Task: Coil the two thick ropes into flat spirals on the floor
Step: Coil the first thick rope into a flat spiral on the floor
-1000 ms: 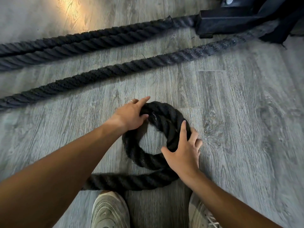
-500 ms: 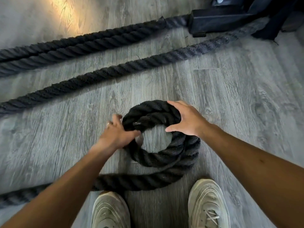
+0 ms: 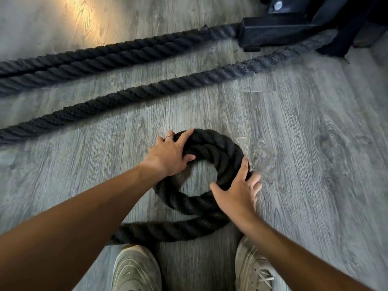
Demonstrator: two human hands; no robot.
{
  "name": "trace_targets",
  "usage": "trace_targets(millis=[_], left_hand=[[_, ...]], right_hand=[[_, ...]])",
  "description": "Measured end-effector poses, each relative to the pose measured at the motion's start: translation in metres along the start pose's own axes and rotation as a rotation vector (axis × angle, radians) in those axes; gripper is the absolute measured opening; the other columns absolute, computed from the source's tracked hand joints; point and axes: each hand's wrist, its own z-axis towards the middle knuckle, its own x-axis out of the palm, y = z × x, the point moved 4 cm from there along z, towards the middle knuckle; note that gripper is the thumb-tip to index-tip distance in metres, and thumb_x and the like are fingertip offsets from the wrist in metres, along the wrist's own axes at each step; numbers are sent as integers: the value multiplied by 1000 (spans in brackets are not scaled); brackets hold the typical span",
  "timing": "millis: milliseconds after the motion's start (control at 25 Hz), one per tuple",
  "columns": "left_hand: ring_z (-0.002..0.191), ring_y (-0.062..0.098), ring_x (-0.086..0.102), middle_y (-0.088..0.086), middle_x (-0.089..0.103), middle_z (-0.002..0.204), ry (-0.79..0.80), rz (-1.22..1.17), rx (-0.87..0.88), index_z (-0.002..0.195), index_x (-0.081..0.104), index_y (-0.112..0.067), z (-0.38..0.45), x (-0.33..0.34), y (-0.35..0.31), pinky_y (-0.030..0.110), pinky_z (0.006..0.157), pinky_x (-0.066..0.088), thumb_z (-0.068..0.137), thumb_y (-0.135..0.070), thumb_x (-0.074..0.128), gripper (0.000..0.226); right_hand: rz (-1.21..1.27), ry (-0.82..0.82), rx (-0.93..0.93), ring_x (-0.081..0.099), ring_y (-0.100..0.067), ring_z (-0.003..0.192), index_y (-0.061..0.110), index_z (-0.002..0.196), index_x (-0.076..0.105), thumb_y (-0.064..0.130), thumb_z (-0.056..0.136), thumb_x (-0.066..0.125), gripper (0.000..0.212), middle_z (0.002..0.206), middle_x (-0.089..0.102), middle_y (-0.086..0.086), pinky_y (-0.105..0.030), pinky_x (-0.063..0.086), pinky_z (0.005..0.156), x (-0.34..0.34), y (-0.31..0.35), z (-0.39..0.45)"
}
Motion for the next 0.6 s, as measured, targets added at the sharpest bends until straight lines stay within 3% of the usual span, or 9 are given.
trace_targets(millis=[120, 240, 360, 400, 480, 560, 600], left_hand=[[128, 54, 47, 32, 27, 155, 37, -117, -179, 159, 5, -33, -12, -1, 12, 53, 103, 46, 92, -68, 48, 86], [116, 48, 59, 33, 45, 142, 68, -287, -345, 150, 20, -19, -42, 11, 30, 49, 88, 52, 85, -74, 54, 92], [79, 36, 59, 26, 55, 119, 82, -194, -327, 147, 29, -16, -61, 21, 25, 40, 69, 48, 79, -84, 22, 97], [74, 33, 54, 24, 55, 111, 67, -198, -317, 148, 28, -14, -63, 24, 23, 41, 69, 47, 77, -85, 18, 102], [78, 34, 57, 19, 59, 110, 87, -138, -350, 154, 19, -14, -62, 21, 21, 41, 73, 49, 76, -89, 16, 108], [95, 34, 65, 15, 63, 116, 167, -47, -420, 153, 14, -14, -51, 8, 27, 40, 75, 51, 76, -92, 33, 111], [107, 35, 64, 15, 60, 127, 194, -18, -445, 154, 13, -14, -41, 2, 32, 42, 80, 53, 70, -94, 42, 119]], right_hand=[[-107, 131, -222, 20, -33, 134, 38, 159, -4, 50, 75, 75, 117, 147, 16, -8, -54, 39, 107, -17, 22, 45], [-313, 275, -452, 25, -29, 139, 45, 159, 1, 44, 77, 78, 113, 154, 19, -2, -46, 44, 104, -28, 61, 83], [-304, 296, -576, 26, -25, 143, 46, 159, 13, 40, 78, 79, 104, 160, 21, 3, -46, 40, 111, -32, 86, 96], [-250, 232, -542, 22, -26, 146, 46, 159, 13, 43, 78, 79, 104, 163, 17, 2, -50, 36, 114, -30, 85, 92], [-133, 24, -289, 14, -32, 148, 43, 159, 3, 56, 75, 79, 114, 166, 8, -4, -56, 24, 118, -24, 59, 68], [-58, -69, -18, 16, -37, 146, 32, 160, -6, 61, 72, 76, 124, 161, 14, -13, -57, 21, 116, -13, 22, 31], [-40, -84, 25, 20, -39, 143, 26, 160, -4, 60, 74, 74, 122, 157, 20, -15, -56, 23, 114, -8, 10, 18]])
